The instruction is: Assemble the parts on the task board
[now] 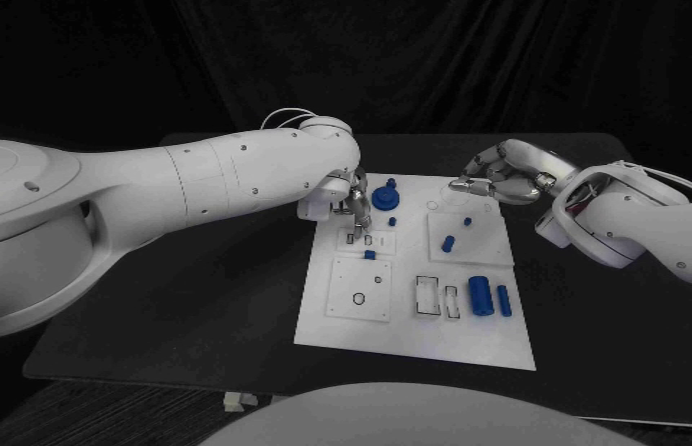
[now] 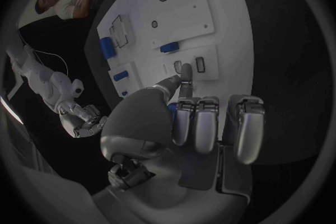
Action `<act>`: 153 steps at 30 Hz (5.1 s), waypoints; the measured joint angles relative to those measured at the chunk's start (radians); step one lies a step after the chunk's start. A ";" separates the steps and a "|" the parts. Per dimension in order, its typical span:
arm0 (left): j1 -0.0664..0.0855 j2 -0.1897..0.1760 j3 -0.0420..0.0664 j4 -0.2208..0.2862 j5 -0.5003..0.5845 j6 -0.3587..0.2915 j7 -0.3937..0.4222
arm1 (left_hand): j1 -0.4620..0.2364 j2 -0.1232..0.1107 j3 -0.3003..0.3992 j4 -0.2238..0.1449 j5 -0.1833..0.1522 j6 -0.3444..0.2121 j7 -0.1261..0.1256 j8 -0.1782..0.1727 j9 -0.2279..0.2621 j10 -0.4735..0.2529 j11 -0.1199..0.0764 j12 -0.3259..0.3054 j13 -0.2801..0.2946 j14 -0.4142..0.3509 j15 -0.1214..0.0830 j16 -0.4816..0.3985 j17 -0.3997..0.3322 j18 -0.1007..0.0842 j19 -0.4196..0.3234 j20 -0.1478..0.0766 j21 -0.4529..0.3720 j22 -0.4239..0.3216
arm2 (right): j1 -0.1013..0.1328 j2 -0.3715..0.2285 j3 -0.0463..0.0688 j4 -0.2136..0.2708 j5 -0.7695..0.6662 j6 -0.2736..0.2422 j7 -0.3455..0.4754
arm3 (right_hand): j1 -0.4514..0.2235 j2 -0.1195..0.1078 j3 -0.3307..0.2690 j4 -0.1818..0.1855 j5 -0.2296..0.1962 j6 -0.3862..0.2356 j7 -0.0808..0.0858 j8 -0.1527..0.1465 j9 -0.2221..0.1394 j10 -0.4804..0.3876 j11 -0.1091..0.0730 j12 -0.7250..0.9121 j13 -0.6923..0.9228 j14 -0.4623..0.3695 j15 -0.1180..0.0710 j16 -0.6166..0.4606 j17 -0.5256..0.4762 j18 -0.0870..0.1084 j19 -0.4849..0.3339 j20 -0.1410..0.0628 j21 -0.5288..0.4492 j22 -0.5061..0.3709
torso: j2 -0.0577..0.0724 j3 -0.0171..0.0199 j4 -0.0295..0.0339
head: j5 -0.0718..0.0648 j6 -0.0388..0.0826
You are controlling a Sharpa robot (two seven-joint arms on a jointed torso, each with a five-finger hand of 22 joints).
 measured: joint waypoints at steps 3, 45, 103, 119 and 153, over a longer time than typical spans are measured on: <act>0.000 0.001 0.000 0.000 -0.007 0.001 0.000 | 0.000 0.000 0.000 0.000 0.000 0.000 0.000 0.000 0.000 0.000 0.000 0.000 0.000 0.000 0.000 0.000 0.000 0.000 0.000 0.000 0.000 0.000 | 0.000 0.000 0.000 0.000 0.000 0.000 0.000 | 0.000 0.000 0.000 0.000 0.000 0.000 0.000 0.000 0.000 0.000 0.000 0.000 0.000 -0.002 0.002 0.000 0.000 0.000 0.000 0.000 0.000 0.000 | 0.000 0.0001 0.0000 | 0.000 0.000; 0.005 -0.395 0.000 0.329 -0.031 -0.226 0.436 | 0.113 -0.022 0.066 -0.073 0.025 -0.261 0.097 -0.116 -0.014 -0.002 0.073 0.000 0.000 0.000 0.065 0.000 0.000 0.000 0.002 0.056 -0.019 0.000 | -0.055 0.177 0.000 0.058 -0.303 0.006 -0.147 | 0.221 -0.053 0.057 -0.148 0.236 0.055 0.007 -0.117 -0.096 0.003 0.014 0.000 0.001 -0.002 0.016 0.000 0.000 0.000 0.000 0.014 0.000 -0.001 | -0.002 -0.0022 0.0005 | -0.018 0.000; -0.002 -0.435 -0.001 0.325 -0.033 -0.214 0.557 | 0.169 -0.050 0.095 -0.073 0.015 -0.243 0.104 -0.120 -0.072 -0.002 0.080 0.000 0.000 0.000 0.072 0.000 0.000 0.000 0.000 0.068 -0.031 0.000 | -0.143 0.310 0.001 0.005 -0.482 0.084 -0.297 | 0.151 -0.115 0.143 -0.159 0.539 0.083 0.003 -0.157 -0.049 0.004 0.014 0.000 0.000 0.000 0.014 0.000 0.000 0.000 0.000 0.014 0.000 0.000 | -0.005 -0.0338 0.0332 | -0.055 0.000; -0.011 -0.425 -0.001 0.315 -0.033 -0.197 0.550 | 0.169 -0.050 0.098 -0.070 0.015 -0.243 0.104 -0.120 -0.075 -0.002 0.080 0.000 0.000 0.000 0.072 0.000 0.000 0.000 0.000 0.068 -0.036 0.000 | -0.150 0.317 0.001 -0.004 -0.482 0.103 -0.295 | 0.160 -0.124 0.187 -0.201 0.569 0.113 -0.013 -0.121 0.004 0.000 0.000 0.000 0.000 0.001 0.004 0.000 0.000 0.000 0.000 0.007 0.000 0.000 | -0.006 -0.0347 0.0324 | -0.056 0.000; -0.031 -0.419 -0.001 0.290 -0.033 -0.185 0.578 | 0.169 -0.050 0.091 -0.041 -0.027 -0.249 0.110 -0.130 -0.104 -0.002 0.087 0.000 0.000 0.000 0.079 0.000 0.000 0.000 0.000 0.075 -0.048 0.001 | -0.156 0.260 0.001 0.010 -0.373 -0.065 -0.181 | 0.146 -0.115 0.226 -0.246 0.592 0.110 -0.029 -0.043 0.110 0.004 -0.018 0.000 0.000 -0.002 -0.013 0.000 0.000 0.000 0.004 -0.011 0.000 -0.001 | -0.008 -0.0365 0.0315 | -0.055 0.000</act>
